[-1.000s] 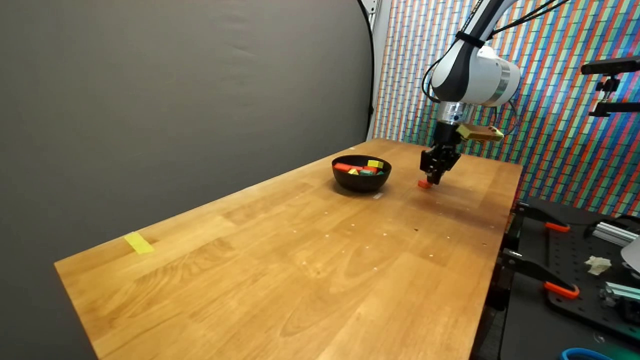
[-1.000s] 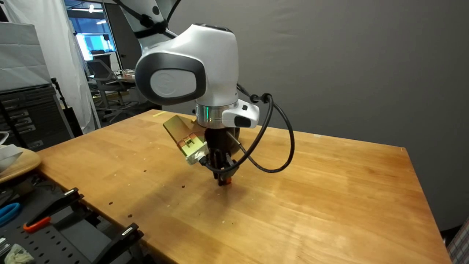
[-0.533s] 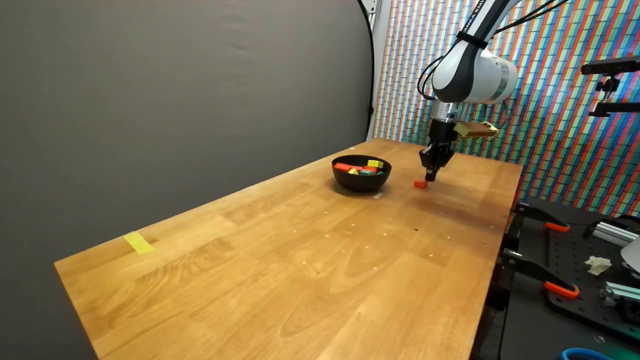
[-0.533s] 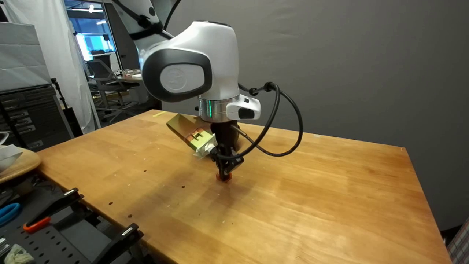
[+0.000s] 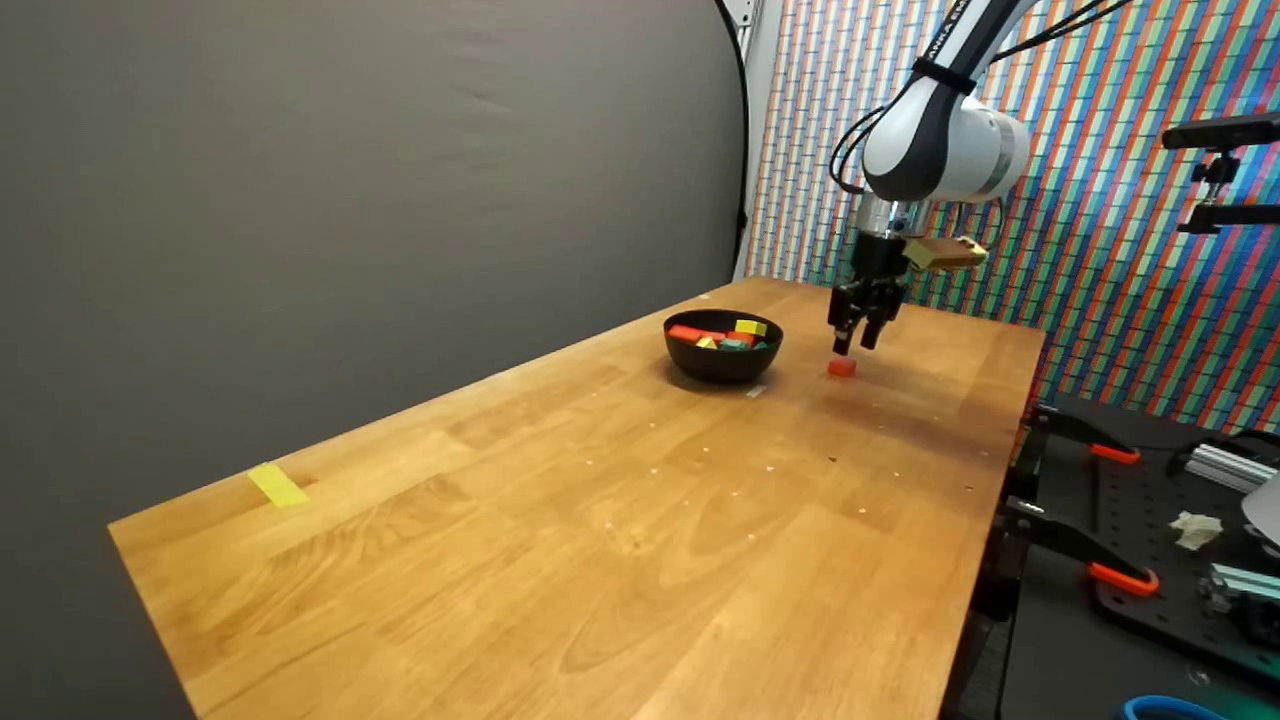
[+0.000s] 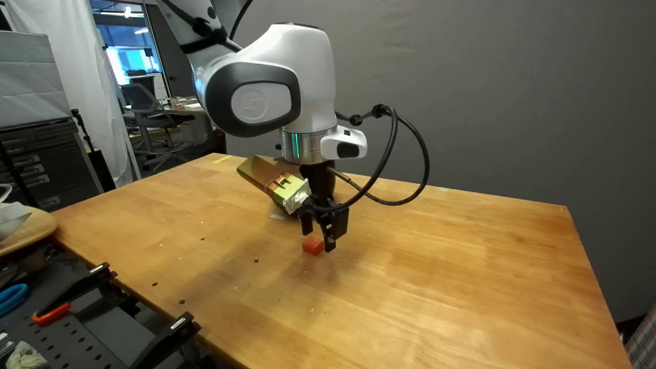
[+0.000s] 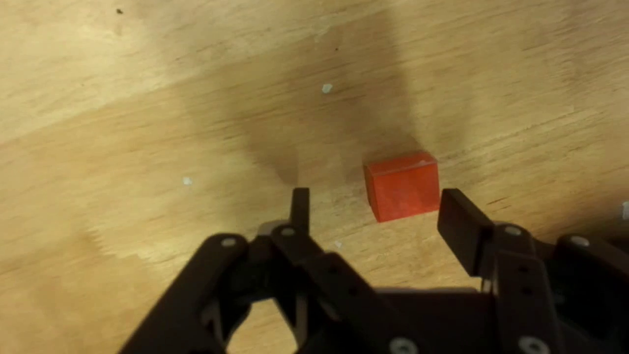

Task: Put the colored things in the bowl

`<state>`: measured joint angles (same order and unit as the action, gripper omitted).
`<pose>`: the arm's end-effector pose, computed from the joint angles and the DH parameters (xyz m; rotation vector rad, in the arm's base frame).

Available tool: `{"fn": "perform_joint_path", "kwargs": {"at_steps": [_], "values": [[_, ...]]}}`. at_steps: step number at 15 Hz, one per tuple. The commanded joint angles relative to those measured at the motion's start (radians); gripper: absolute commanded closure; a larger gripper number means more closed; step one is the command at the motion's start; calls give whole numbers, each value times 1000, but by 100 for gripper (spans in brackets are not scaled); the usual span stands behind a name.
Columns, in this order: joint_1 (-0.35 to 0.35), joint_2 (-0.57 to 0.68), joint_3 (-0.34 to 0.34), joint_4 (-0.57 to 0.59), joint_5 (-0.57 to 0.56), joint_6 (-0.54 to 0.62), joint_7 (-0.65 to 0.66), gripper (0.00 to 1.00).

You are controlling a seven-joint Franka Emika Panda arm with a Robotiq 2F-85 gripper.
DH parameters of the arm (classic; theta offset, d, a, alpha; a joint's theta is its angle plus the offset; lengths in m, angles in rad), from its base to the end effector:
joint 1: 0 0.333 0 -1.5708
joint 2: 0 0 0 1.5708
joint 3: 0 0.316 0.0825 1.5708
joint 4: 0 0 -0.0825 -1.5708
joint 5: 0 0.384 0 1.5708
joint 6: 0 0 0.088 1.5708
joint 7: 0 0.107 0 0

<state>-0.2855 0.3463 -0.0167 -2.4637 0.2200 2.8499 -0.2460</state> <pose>0.4536 -0.1541 0.1623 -3.0649 0.4079 -0.0858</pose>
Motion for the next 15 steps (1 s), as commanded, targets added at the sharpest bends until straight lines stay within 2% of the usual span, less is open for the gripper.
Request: {"fn": "perform_joint_path", "kwargs": {"at_steps": [1, 5, 6, 7, 12, 15], "values": [[18, 27, -3, 44, -37, -14, 11, 1], [76, 82, -42, 79, -139, -21, 42, 0], [95, 96, -62, 86, -170, -21, 60, 4], [110, 107, -76, 92, -193, -20, 73, 19], [163, 109, -134, 98, -282, -28, 126, 58], [164, 68, -131, 79, -293, -20, 126, 81]]}}
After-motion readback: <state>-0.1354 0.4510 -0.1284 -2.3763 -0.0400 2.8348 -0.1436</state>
